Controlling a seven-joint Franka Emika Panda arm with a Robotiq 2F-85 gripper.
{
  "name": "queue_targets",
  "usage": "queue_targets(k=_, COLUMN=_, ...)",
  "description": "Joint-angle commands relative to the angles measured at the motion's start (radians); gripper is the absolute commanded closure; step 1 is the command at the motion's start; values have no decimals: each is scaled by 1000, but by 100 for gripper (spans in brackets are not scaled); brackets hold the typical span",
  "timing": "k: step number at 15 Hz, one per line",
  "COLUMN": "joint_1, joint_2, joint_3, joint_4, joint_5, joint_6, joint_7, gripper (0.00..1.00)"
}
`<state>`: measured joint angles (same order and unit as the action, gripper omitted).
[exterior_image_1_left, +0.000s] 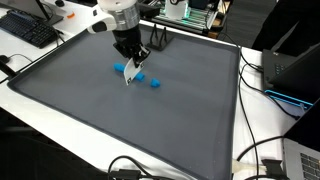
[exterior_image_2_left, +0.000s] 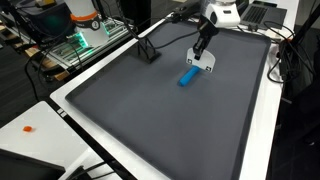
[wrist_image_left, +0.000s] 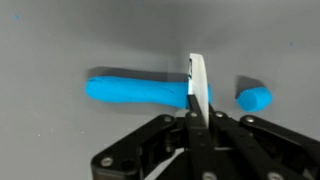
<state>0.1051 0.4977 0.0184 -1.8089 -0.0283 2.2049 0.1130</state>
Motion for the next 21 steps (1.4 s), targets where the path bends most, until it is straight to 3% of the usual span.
queue_targets(k=1, joint_1=1, joint_2=23, joint_3=-7, joint_4=-8, joint_5=-29, joint_6=0, joint_7=-2, gripper=99)
queue_targets(k=12, joint_1=1, joint_2=50, joint_3=-3, joint_4=-23, joint_5=-30, joint_6=15, joint_7=-5, gripper=99)
queue_targets(k=21, joint_1=-14, joint_2=44, joint_3=36, joint_4=-15, joint_5=35, joint_6=-10, joint_7=-36, gripper=99)
